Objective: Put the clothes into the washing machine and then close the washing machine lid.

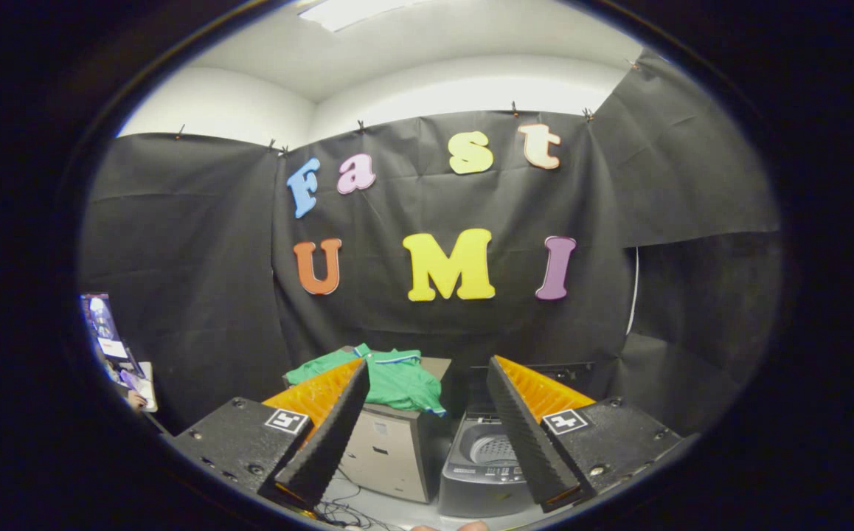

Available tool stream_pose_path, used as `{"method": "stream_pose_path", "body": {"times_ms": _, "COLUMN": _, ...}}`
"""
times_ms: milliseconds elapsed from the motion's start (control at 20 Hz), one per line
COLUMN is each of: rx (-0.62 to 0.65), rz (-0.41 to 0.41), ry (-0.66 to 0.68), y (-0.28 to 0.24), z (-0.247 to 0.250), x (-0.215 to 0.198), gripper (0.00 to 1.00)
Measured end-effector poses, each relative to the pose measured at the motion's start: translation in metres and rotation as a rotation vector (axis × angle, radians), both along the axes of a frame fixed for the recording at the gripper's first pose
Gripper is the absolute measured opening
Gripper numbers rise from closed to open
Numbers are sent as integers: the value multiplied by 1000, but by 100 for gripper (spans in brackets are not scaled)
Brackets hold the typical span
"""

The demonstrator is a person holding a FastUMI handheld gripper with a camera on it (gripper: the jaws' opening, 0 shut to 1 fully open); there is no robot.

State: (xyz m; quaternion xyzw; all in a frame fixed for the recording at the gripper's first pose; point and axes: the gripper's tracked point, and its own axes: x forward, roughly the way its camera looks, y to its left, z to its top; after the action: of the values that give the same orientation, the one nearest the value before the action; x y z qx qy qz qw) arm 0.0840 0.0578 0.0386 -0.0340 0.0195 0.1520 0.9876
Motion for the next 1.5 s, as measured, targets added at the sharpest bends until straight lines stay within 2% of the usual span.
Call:
{"method": "stream_pose_path", "body": {"times_ms": 200, "rx": -13, "rz": -34, "ry": 2, "y": 48, "z": 13, "x": 36, "gripper": 100}}
{"method": "stream_pose_path", "body": {"times_ms": 300, "rx": -22, "rz": -26, "ry": -2, "y": 81, "z": 21, "x": 56, "gripper": 100}}
{"method": "stream_pose_path", "body": {"times_ms": 450, "rx": -32, "rz": -19, "ry": 64, "y": 133, "z": 16, "x": 91, "gripper": 100}}
{"method": "stream_pose_path", "body": {"times_ms": 700, "rx": -91, "rz": -63, "ry": 296, "y": 196, "z": -18, "x": 138, "gripper": 100}}
{"method": "stream_pose_path", "body": {"times_ms": 900, "rx": -60, "rz": -38, "ry": 505, "y": 238, "z": -40, "x": 160, "gripper": 100}}
{"method": "stream_pose_path", "body": {"times_ms": 1050, "rx": -51, "rz": -39, "ry": 631, "y": 257, "z": -54, "x": 185, "gripper": 100}}
{"method": "stream_pose_path", "body": {"times_ms": 1300, "rx": -112, "rz": -100, "ry": 842, "y": 265, "z": -91, "x": 224, "gripper": 99}}
{"method": "stream_pose_path", "body": {"times_ms": 1500, "rx": -96, "rz": -75, "ry": 1017, "y": 288, "z": -128, "x": 248, "gripper": 96}}
